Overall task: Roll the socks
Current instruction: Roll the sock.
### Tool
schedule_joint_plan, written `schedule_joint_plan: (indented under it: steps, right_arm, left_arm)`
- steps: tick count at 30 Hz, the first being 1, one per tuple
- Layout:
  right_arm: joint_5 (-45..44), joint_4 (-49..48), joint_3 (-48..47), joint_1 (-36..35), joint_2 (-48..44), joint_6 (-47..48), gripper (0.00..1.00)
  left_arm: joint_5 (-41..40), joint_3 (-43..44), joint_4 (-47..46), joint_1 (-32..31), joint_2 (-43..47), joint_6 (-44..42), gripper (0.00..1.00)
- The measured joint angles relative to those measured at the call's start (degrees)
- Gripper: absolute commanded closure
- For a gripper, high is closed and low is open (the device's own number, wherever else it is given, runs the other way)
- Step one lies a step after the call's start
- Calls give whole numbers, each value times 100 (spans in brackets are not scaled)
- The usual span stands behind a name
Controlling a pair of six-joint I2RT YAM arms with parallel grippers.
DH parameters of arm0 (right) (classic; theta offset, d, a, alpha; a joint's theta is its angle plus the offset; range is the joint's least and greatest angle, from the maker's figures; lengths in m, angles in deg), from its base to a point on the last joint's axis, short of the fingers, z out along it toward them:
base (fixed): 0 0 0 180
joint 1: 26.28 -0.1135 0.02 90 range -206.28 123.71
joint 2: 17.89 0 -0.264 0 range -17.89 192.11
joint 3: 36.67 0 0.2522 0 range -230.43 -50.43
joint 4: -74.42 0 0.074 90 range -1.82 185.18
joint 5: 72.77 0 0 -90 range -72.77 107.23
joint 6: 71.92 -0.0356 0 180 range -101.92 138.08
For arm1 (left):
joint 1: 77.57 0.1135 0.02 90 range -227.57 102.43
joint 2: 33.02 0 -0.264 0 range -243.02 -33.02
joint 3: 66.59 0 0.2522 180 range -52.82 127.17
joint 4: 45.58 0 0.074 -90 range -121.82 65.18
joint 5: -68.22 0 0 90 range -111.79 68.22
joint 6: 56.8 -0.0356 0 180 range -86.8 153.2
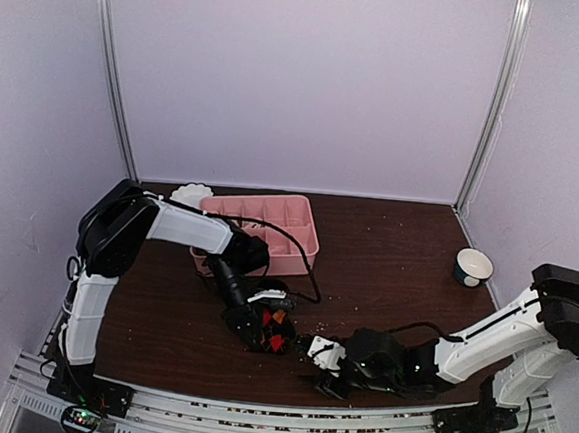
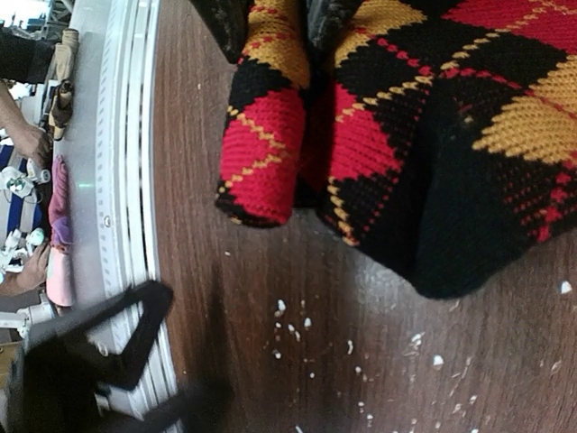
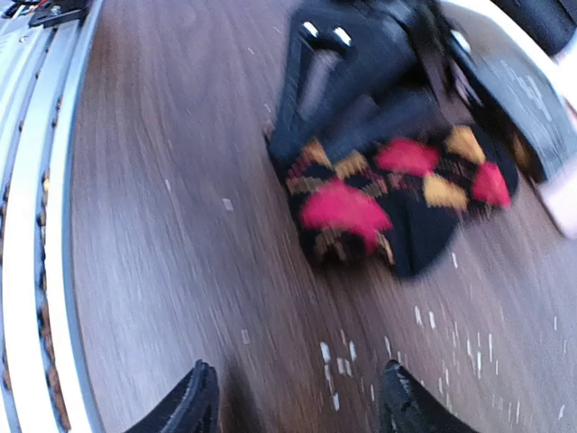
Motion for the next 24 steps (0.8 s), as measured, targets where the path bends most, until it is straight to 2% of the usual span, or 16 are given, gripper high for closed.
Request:
schedule_joint_plan:
  steps: [7,14,20,24]
  right_arm:
    - [385,-61,-1220,15,933,981,56]
    - [557,59,-1674,240,1512,1346,68]
    - [800,184,-1843,455,1738,1423,83]
    - [999,236,-1941,566,1849,1392,82]
  left_arm:
    - [44,70,98,4,-61,33,77]
    - [44,114,157,4,-83,20,77]
    - [42,162,225,4,-107,-61,76]
    - [46,223,348,2,-129,-225,76]
